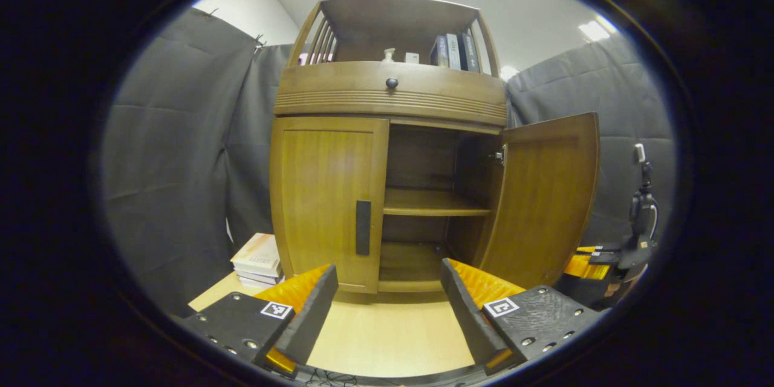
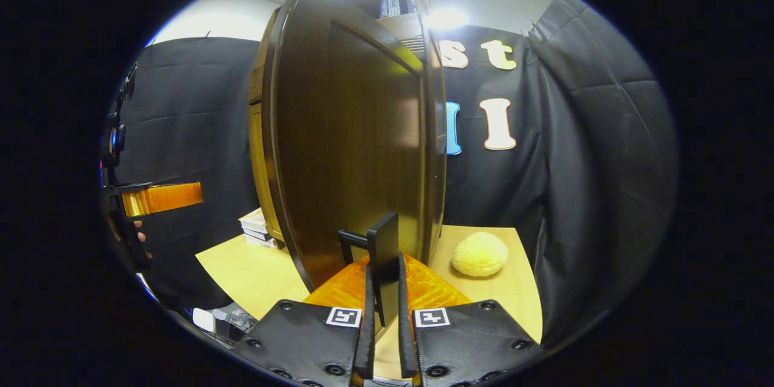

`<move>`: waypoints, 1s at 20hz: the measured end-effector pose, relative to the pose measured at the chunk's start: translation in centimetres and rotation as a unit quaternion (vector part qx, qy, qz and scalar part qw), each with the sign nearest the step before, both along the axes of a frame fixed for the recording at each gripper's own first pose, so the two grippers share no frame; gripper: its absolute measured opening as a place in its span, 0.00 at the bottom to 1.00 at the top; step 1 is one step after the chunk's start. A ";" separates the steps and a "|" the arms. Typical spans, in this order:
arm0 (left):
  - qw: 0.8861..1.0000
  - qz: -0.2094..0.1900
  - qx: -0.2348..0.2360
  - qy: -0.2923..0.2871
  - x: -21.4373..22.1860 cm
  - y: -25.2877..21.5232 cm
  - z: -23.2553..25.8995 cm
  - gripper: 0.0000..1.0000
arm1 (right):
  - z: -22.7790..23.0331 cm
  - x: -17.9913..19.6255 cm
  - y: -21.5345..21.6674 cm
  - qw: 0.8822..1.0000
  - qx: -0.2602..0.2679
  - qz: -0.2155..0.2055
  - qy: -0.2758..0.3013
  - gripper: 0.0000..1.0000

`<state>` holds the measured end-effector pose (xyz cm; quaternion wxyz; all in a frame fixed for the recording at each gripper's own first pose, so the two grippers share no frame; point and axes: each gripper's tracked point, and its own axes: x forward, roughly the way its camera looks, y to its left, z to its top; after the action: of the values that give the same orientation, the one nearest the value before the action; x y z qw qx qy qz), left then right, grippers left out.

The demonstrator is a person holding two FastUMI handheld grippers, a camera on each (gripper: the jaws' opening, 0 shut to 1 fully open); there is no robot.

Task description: Open the right door of the double-door shoe cabinet with the right hand, and open the left door with the left hand.

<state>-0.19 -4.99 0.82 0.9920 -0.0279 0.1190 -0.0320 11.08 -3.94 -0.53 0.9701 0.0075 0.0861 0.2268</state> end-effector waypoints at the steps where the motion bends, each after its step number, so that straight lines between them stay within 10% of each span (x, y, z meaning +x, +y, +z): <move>1: 1.000 0.004 -0.001 0.001 0.0 -0.1 -0.1 1.00 | 0.0 0.4 -0.7 1.000 0.002 -0.001 0.000 0.17; 20: 1.000 0.013 0.021 -0.016 1.4 1.4 0.3 0.99 | -0.5 -1.4 -3.9 0.999 0.033 -0.031 0.017 0.17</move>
<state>1.24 -3.61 1.11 0.9945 -0.0084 0.1030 -0.0169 9.65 -7.89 -1.01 0.9744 0.0460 0.0948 0.1987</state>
